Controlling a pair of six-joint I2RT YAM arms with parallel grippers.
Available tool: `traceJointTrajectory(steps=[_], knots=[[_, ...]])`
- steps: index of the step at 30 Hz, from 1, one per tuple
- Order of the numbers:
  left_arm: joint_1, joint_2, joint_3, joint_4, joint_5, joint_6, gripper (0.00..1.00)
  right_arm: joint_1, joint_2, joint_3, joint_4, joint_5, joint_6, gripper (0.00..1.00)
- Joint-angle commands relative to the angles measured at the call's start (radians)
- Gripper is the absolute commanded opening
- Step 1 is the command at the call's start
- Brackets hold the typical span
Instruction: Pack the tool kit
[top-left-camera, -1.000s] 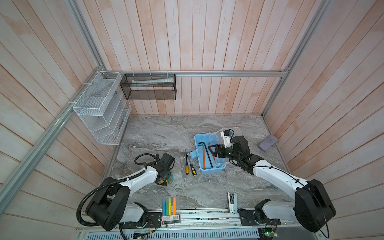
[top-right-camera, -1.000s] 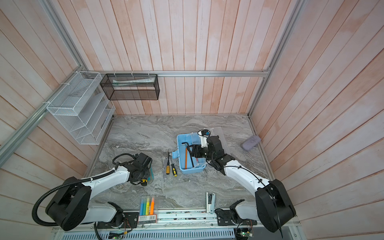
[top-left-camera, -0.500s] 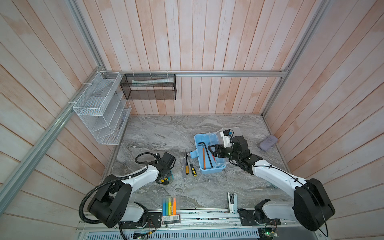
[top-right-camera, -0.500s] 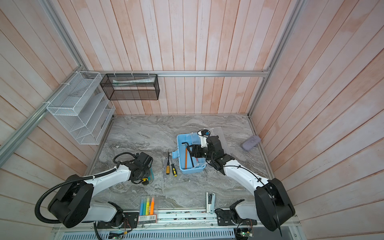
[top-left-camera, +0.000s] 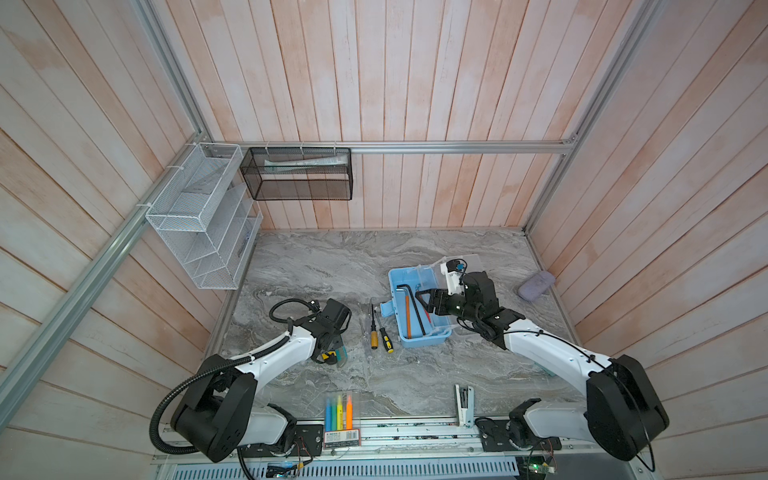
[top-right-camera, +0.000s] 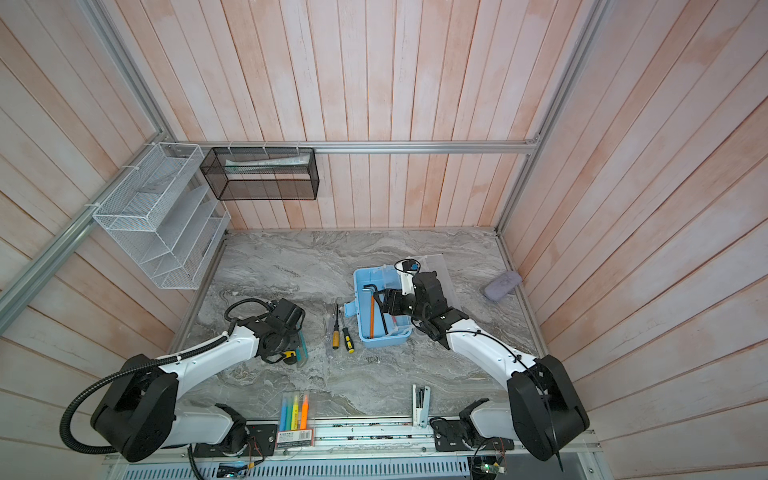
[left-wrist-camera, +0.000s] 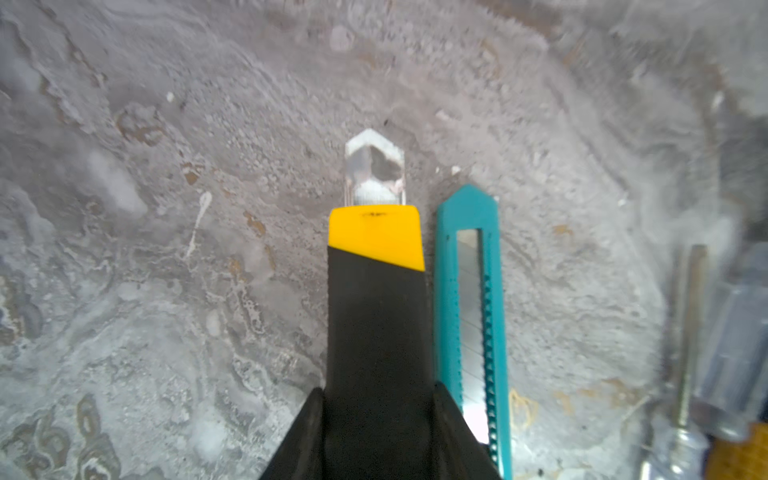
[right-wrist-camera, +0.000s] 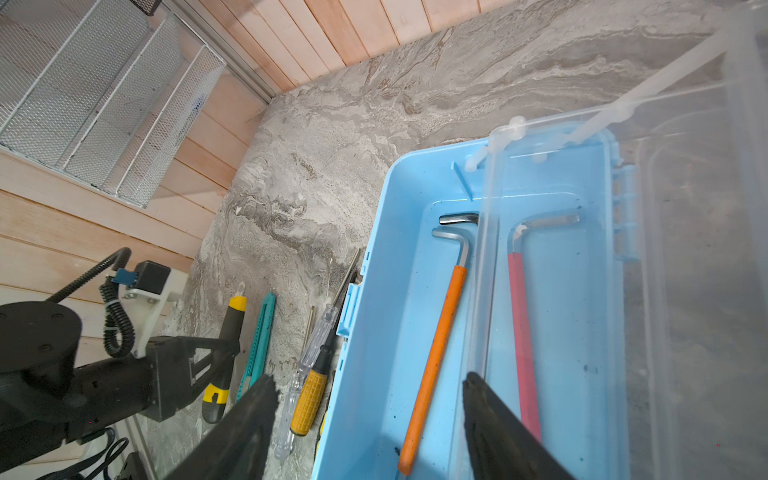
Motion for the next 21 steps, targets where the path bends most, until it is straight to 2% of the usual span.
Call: traceJointTrajectory(steps=[1, 4, 7, 12, 17, 21], knots=[[0.001, -0.064, 0.056, -0.036, -0.015, 0.0, 0.0, -0.013, -0.025, 0.013, 0.021, 0.005, 0.021, 0.71], [-0.022, -0.107, 0.1, -0.002, 0.038, -0.015, 0.0, -0.036, -0.055, 0.003, 0.03, 0.003, 0.041, 0.71], [-0.104, -0.103, 0.163, 0.069, 0.052, -0.044, 0.0, -0.071, -0.099, -0.014, 0.04, 0.012, 0.066, 0.71], [-0.253, 0.035, 0.321, 0.196, 0.022, -0.065, 0.0, -0.1, -0.188, -0.025, 0.025, 0.128, 0.065, 0.7], [-0.293, 0.186, 0.458, 0.353, 0.096, -0.045, 0.0, -0.143, -0.242, -0.016, -0.018, 0.136, 0.053, 0.7], [-0.306, 0.304, 0.589, 0.401, 0.145, -0.033, 0.0, -0.152, -0.278, -0.023, -0.038, 0.147, 0.048, 0.7]])
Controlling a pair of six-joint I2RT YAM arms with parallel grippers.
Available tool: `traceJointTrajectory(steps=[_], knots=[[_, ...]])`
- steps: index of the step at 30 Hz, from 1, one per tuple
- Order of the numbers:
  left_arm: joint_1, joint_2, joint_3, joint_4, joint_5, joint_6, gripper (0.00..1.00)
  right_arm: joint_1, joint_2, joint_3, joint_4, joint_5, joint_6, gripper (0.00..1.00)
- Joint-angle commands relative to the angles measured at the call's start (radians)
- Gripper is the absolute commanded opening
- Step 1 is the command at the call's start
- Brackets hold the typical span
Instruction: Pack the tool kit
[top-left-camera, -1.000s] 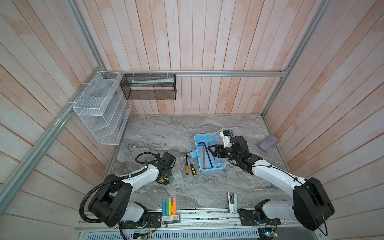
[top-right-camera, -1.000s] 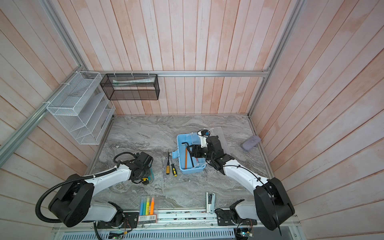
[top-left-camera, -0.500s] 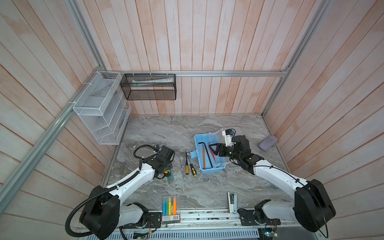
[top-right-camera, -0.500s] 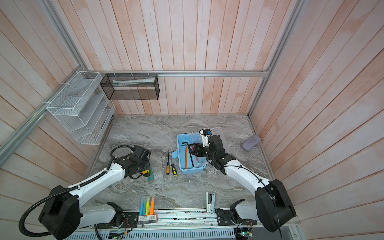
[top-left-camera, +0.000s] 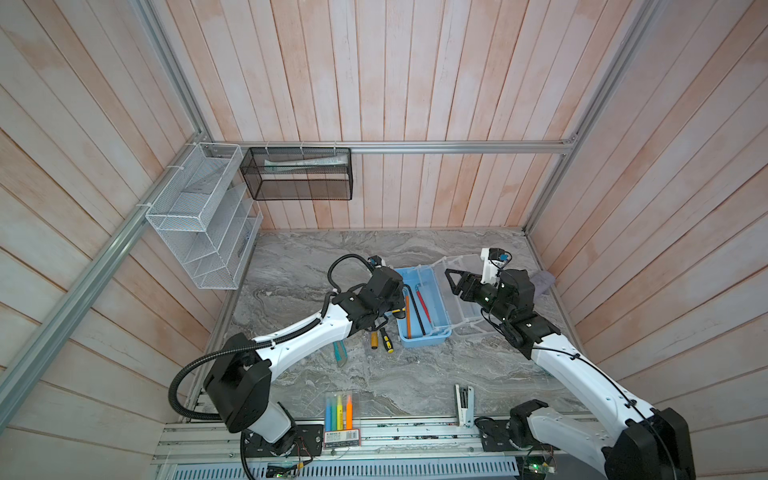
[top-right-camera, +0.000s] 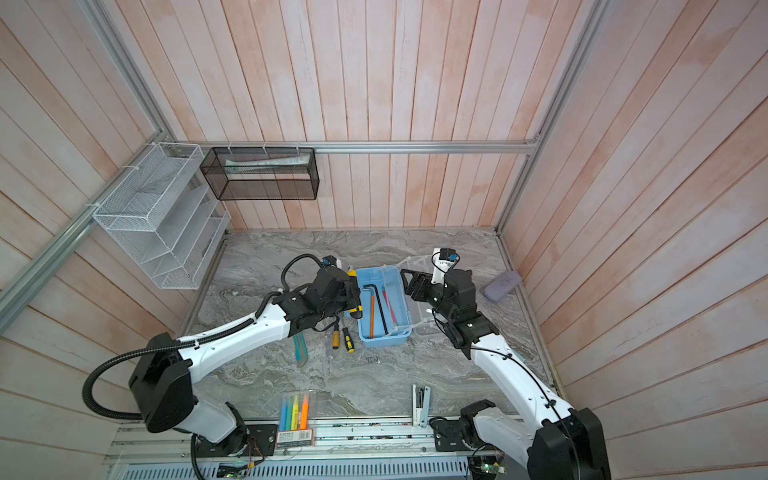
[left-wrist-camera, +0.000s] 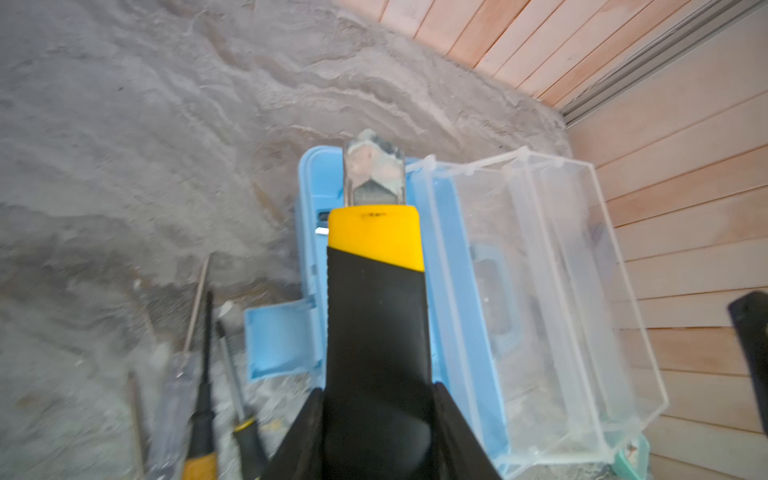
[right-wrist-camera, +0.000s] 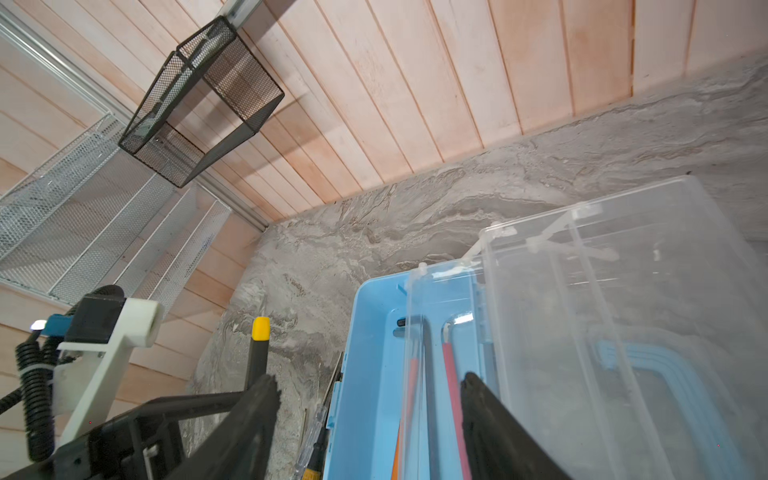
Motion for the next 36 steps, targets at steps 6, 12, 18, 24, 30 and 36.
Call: traceJointTrajectory(steps=[6, 12, 18, 24, 30, 36], knots=[[-0.013, 0.201, 0.246, 0.12, 0.132, -0.014, 0.0, -0.039, -0.083, -0.028, -0.041, 0.038, -0.01, 0.7], [-0.03, 0.303, 0.353, 0.098, 0.161, -0.053, 0.0, -0.062, -0.106, -0.053, -0.038, 0.015, -0.004, 0.7], [-0.058, 0.391, 0.44, 0.048, 0.163, -0.082, 0.0, -0.076, -0.128, -0.067, -0.03, -0.004, 0.002, 0.7], [-0.065, 0.44, 0.441, 0.038, 0.167, -0.125, 0.0, -0.083, -0.155, -0.076, -0.039, -0.011, 0.001, 0.7], [-0.071, 0.483, 0.44, 0.035, 0.181, -0.149, 0.0, -0.091, -0.164, -0.088, -0.038, -0.021, 0.002, 0.7], [-0.07, 0.517, 0.458, 0.053, 0.206, -0.153, 0.0, -0.092, -0.153, -0.09, -0.021, -0.043, 0.011, 0.7]])
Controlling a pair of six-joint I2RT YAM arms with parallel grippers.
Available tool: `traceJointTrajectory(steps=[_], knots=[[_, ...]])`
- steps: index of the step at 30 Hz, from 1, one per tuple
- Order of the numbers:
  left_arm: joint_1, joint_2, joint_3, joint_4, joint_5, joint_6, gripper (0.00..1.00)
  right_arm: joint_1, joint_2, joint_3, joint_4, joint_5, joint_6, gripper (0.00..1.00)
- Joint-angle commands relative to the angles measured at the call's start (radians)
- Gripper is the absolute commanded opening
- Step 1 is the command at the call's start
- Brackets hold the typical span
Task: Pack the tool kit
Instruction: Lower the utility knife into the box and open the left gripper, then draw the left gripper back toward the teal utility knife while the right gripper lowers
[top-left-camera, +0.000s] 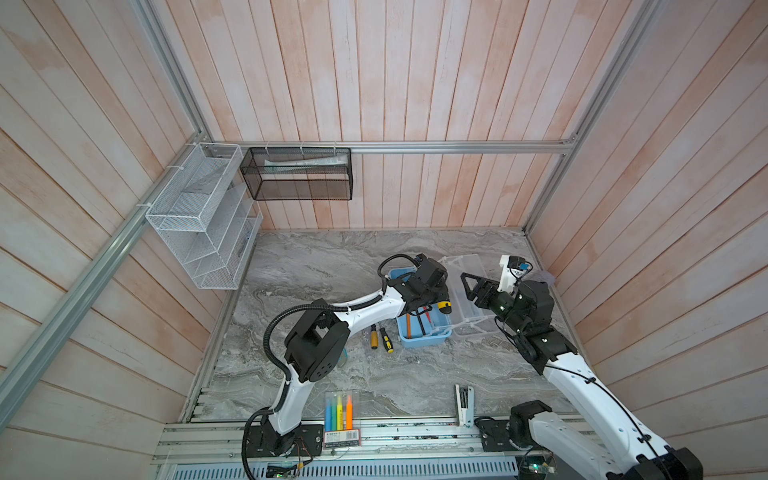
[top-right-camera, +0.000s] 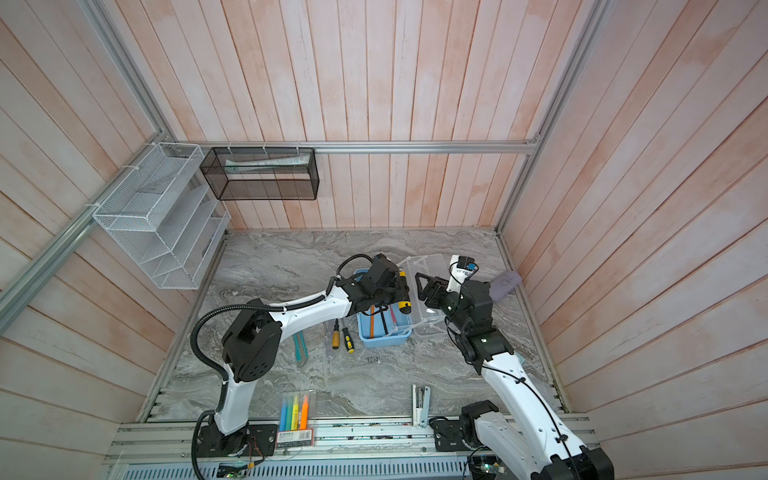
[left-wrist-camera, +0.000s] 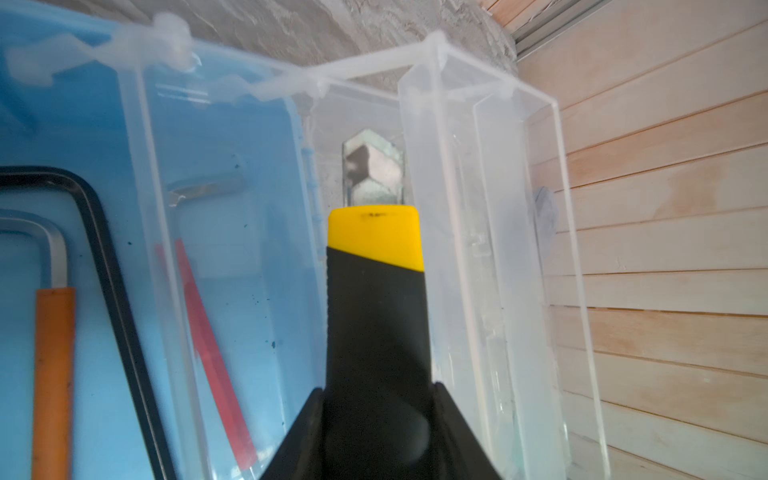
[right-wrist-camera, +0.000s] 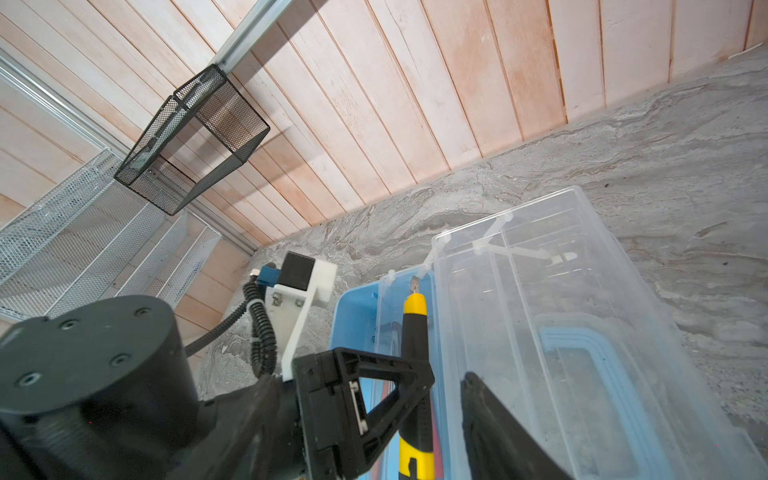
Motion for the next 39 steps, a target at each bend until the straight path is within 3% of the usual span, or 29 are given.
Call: traceJointTrajectory(steps=[1, 4, 10, 15, 18, 27, 33, 39], knots=[[-0.004, 0.025, 0.036, 0.01, 0.013, -0.009, 0.0, -0.006, 0.004, -0.007, 0.011, -0.028, 0.005, 0.7], [0.001, 0.038, 0.043, 0.006, 0.021, -0.012, 0.0, -0.006, 0.0, -0.011, 0.014, -0.024, 0.007, 0.7], [0.014, 0.042, 0.048, 0.015, 0.041, -0.009, 0.37, -0.006, 0.001, -0.016, 0.019, -0.026, 0.012, 0.71], [0.022, 0.026, 0.046, 0.027, 0.041, 0.004, 0.46, -0.006, 0.01, -0.007, 0.017, -0.039, 0.013, 0.72], [0.027, 0.01, 0.031, 0.05, 0.039, 0.019, 0.59, -0.006, 0.012, 0.001, 0.006, -0.051, 0.006, 0.72], [0.054, -0.079, -0.041, 0.1, 0.027, 0.103, 0.65, 0.001, 0.049, 0.052, -0.05, -0.088, -0.024, 0.72], [0.067, -0.295, -0.225, 0.077, -0.154, 0.21, 0.73, 0.094, 0.08, 0.093, -0.111, 0.011, -0.092, 0.72], [0.088, -0.467, -0.437, 0.02, -0.307, 0.235, 0.73, 0.198, 0.111, 0.077, -0.084, 0.034, -0.118, 0.73]])
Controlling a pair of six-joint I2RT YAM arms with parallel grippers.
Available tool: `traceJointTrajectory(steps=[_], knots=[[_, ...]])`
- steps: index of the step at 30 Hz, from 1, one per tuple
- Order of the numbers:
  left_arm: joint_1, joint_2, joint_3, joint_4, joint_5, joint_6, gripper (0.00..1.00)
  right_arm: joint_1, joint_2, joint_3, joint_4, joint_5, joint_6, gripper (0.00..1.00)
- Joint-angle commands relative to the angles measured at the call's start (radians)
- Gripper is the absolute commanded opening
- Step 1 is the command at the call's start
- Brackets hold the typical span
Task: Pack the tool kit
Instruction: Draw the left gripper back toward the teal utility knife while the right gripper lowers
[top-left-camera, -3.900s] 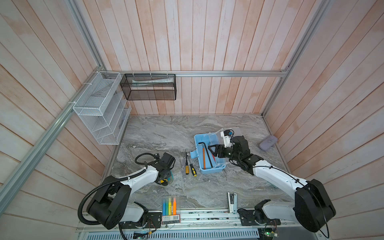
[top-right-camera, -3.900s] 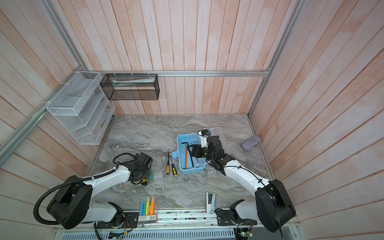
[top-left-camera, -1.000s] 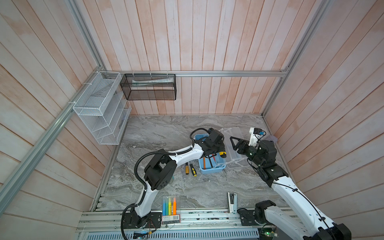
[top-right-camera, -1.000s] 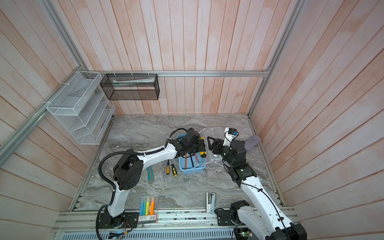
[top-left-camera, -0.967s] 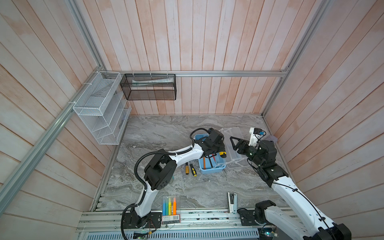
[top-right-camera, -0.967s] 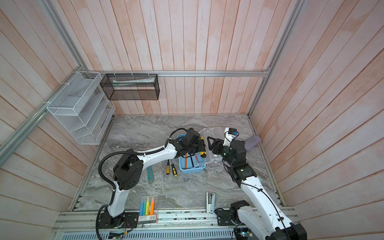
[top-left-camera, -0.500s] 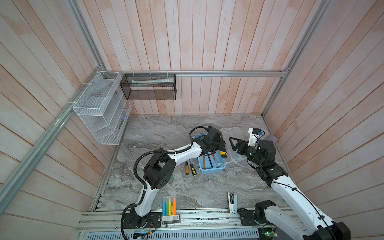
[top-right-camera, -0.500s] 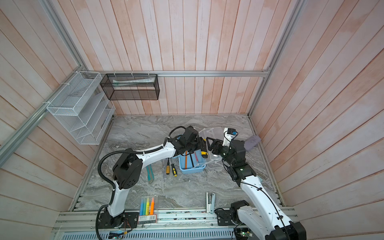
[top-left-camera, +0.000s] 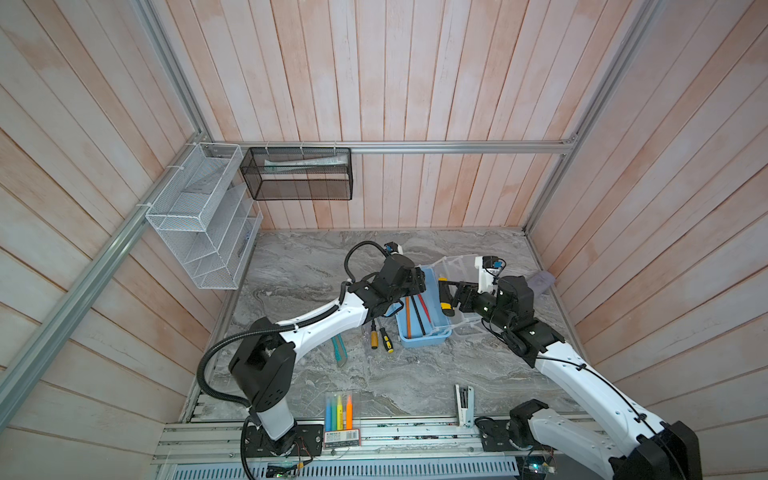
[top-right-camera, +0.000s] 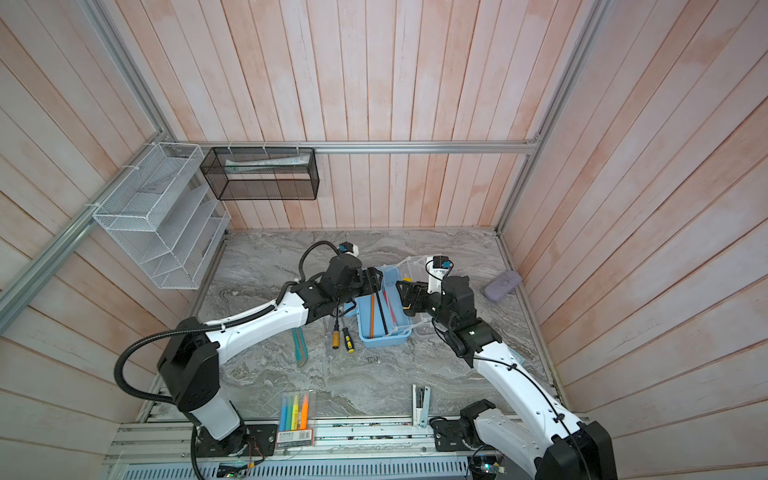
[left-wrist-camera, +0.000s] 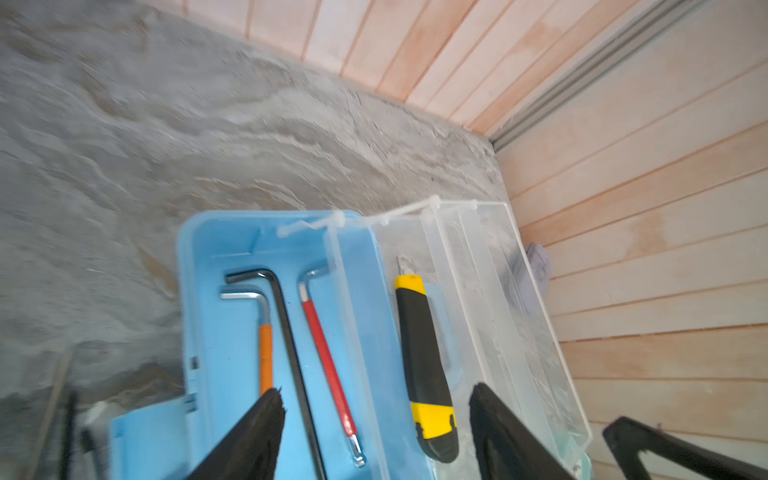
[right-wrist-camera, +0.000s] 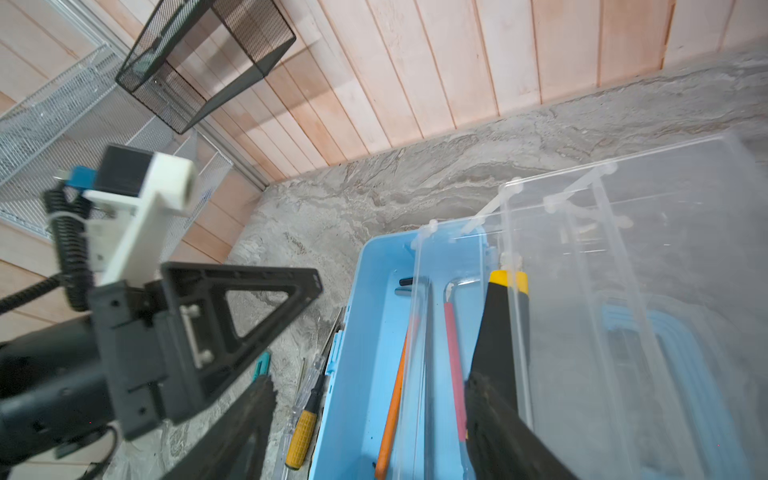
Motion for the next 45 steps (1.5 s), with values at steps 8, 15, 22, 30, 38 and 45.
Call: traceJointTrajectory(steps=[8, 15, 22, 30, 38, 45], knots=[[0.031, -0.199, -0.275, -0.168, -0.246, -0.019, 0.73, 0.114, 0.065, 0.03, -0.003, 0.04, -0.047, 0.76], [0.069, -0.276, -0.4, -0.29, -0.247, -0.152, 0.75, 0.159, 0.164, 0.065, -0.02, 0.032, -0.062, 0.78], [0.071, -0.268, -0.471, -0.365, -0.267, -0.286, 0.75, 0.159, 0.188, 0.056, -0.003, 0.016, -0.056, 0.77], [0.084, -0.297, -0.571, -0.316, -0.229, -0.346, 0.75, 0.159, 0.205, 0.057, -0.001, 0.006, -0.051, 0.77], [0.13, -0.296, -0.628, -0.269, -0.193, -0.322, 0.7, 0.158, 0.221, 0.061, -0.001, -0.003, -0.046, 0.75], [0.161, -0.283, -0.655, -0.209, -0.161, -0.28, 0.58, 0.159, 0.227, 0.062, 0.001, -0.006, -0.039, 0.74]])
